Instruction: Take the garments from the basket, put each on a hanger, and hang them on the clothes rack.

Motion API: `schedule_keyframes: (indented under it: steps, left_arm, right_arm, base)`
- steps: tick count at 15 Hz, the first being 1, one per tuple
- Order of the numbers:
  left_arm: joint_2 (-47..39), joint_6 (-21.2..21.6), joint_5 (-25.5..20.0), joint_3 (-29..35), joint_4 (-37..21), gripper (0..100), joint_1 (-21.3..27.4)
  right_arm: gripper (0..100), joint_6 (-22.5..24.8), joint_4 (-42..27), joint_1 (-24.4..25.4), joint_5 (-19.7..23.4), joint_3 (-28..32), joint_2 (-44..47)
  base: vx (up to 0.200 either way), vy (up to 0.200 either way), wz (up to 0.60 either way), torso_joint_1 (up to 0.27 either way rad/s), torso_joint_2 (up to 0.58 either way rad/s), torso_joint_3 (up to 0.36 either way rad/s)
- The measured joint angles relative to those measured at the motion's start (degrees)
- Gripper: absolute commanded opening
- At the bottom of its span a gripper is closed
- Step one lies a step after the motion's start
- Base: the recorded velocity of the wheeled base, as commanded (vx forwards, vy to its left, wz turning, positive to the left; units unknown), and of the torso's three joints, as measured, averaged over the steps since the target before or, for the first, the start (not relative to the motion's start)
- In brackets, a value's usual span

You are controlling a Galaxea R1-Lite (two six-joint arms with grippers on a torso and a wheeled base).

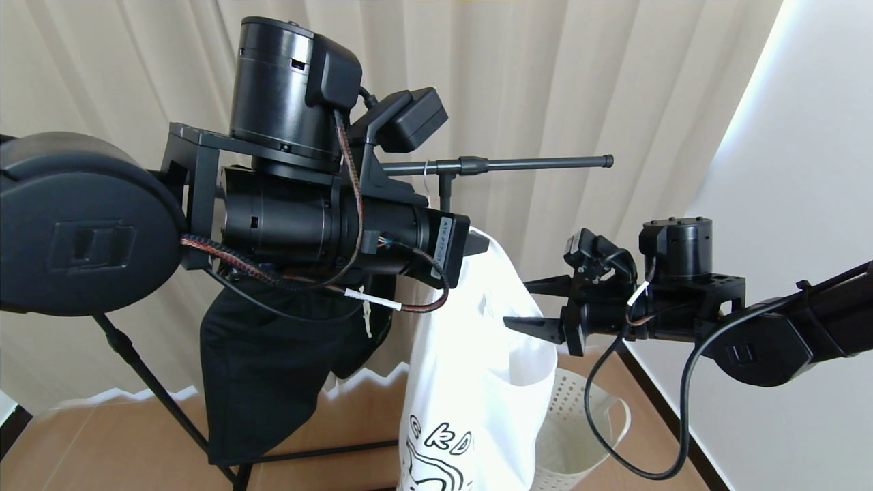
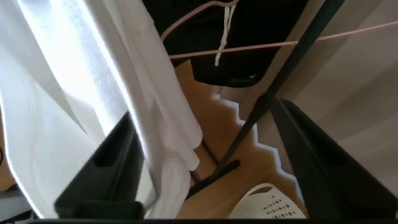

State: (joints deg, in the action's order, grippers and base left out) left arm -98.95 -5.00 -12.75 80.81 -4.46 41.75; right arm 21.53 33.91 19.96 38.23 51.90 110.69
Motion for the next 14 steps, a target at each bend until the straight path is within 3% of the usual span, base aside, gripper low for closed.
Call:
schedule_keyframes:
  steps: [4,7,11,13,14]
  left_arm:
    - [0.5,0.0,0.0,-1.4,0.0,0,-0.2]
    - [0.2,-0.2,0.3,-2.5,0.0,0,-0.5]
    - [-3.3,-0.1,2.9,-3.3,-0.2,0,-2.1]
    - [-5.1,0.2,4.7,-3.4,-0.2,0,-2.5]
    - [-6.0,0.7,5.8,-3.4,-0.2,0,-2.5]
  right_arm:
    - [0,0.0,0.4,-1.5,-2.3,-3.0,-1.6]
    - [0,-1.0,0.5,-2.2,-6.9,-6.9,-5.0]
    - [0,-4.9,0.5,-0.9,-21.1,-8.0,-8.9]
    - [0,-5.9,0.4,1.2,-25.9,-7.9,-10.5]
    - [0,-6.1,0.4,2.5,-31.6,-8.0,-11.3]
  base:
    - [0.000,0.000,0.00,0.000,0.00,0.000]
    - [0.000,0.000,0.00,0.000,0.00,0.000]
    - [0.000,0.000,0.00,0.000,0.00,0.000]
    - [0.000,0.000,0.00,0.000,0.00,0.000]
    - [0.000,0.000,0.00,0.000,0.00,0.000]
